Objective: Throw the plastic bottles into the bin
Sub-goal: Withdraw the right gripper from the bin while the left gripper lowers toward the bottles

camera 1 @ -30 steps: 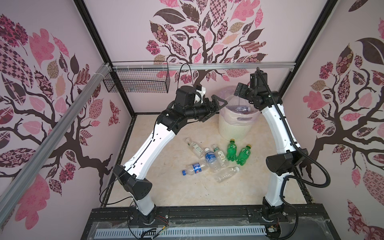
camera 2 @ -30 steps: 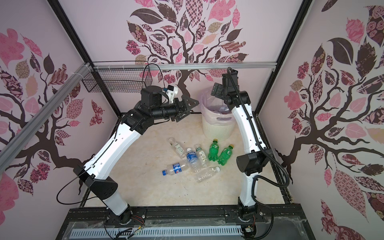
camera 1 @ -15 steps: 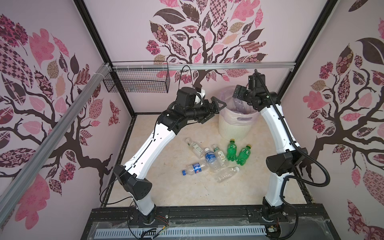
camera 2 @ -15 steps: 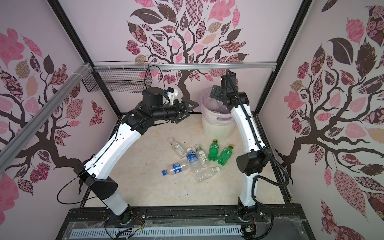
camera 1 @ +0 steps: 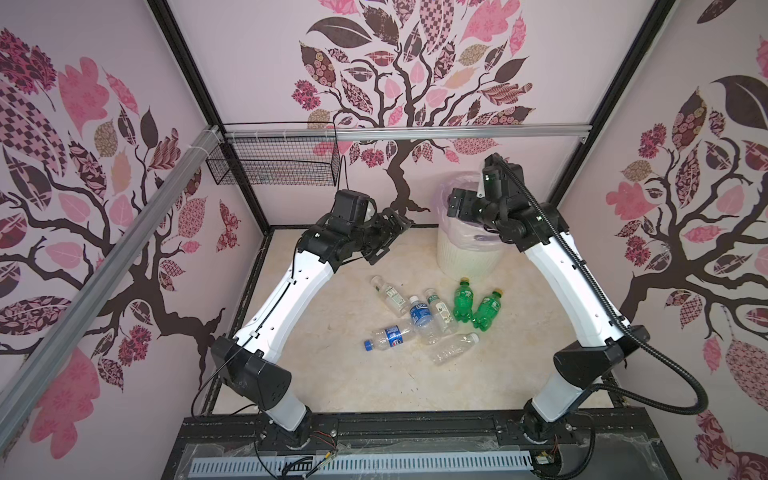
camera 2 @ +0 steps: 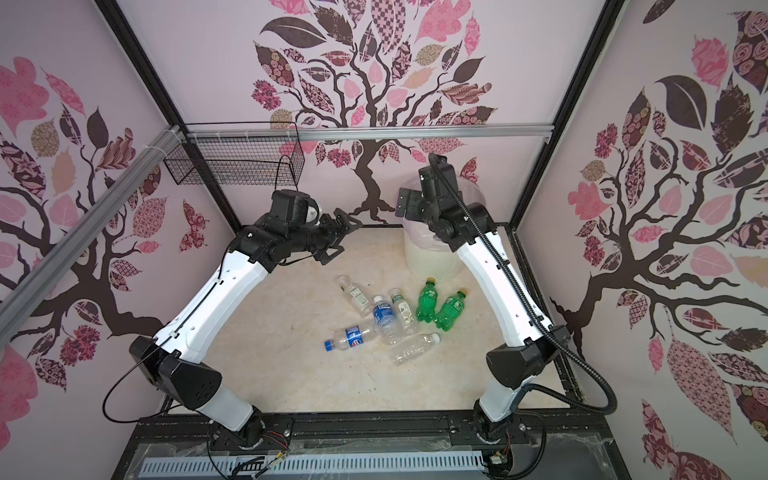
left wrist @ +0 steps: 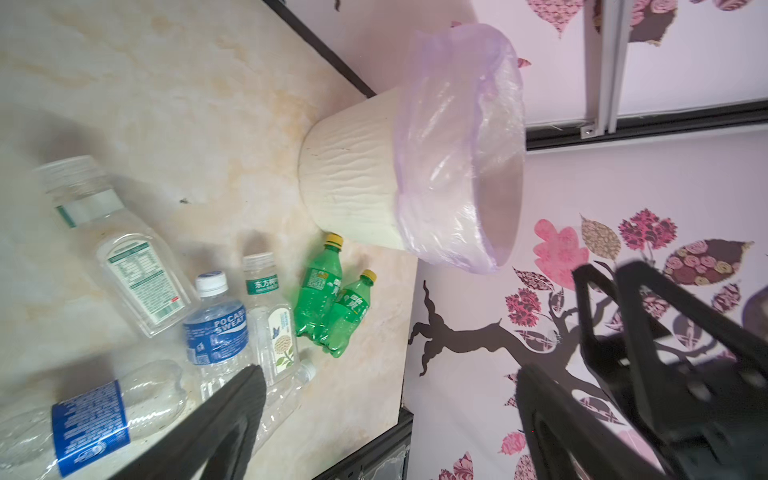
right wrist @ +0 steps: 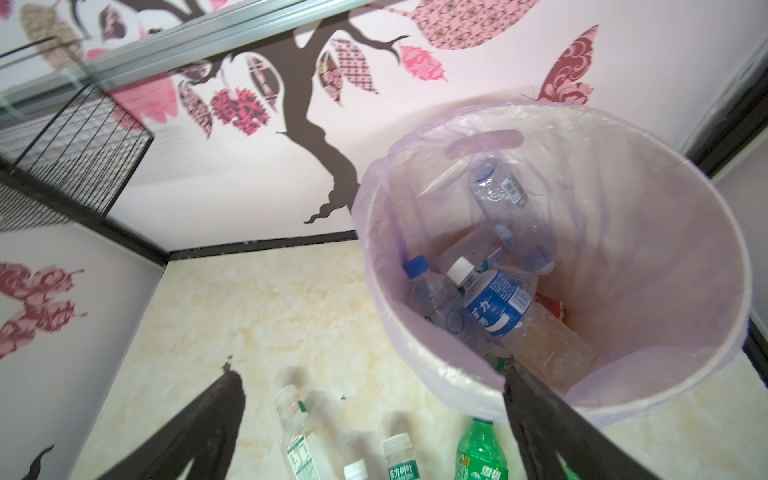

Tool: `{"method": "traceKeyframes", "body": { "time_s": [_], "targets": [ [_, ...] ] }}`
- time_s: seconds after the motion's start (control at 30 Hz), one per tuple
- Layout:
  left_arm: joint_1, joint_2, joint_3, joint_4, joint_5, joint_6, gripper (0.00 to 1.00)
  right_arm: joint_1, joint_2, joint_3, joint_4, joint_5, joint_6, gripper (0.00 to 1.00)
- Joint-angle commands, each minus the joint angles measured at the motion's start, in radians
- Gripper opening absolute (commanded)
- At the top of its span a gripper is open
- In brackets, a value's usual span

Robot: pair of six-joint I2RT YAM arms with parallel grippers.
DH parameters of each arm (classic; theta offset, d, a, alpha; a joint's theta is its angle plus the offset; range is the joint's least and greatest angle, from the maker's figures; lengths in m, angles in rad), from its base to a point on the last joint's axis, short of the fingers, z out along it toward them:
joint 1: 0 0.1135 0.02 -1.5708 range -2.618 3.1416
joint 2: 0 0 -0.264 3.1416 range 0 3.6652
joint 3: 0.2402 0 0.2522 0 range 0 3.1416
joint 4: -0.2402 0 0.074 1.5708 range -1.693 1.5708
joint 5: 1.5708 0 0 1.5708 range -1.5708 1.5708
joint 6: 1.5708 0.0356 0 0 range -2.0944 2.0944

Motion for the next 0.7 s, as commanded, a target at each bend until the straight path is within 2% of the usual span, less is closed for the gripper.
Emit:
{"method": "traceKeyframes", "body": {
  "time_s": [0.0, 0.17, 0.33, 0.47, 0.67],
  "targets": [
    [0.013, -0.052, -0.091, -0.069, -0.062, -0.025, 0.97, 0.074, -0.087, -0.104, 0.008, 0.040, -0.034, 1.00],
    [0.055, -0.125, -0.281, -0.064, -0.100, -0.066, 0.97, 0.134, -0.179, -0.284, 0.014, -0.023, -0.001, 0.99],
    [0.115, -0.157, -0.399, -0.088, -0.076, -0.067, 0.97, 0.238, -0.224, -0.396, 0.006, 0.011, -0.009, 1.00],
    [0.142, -0.136, -0.432, -0.096, -0.049, -0.001, 0.97, 0.290, -0.230, -0.464, 0.006, 0.041, -0.012, 0.99],
    [0.159, -0.008, -0.391, -0.149, -0.007, 0.132, 0.97, 0.317, -0.216, -0.484, -0.033, 0.082, -0.036, 0.99]
  ]
}}
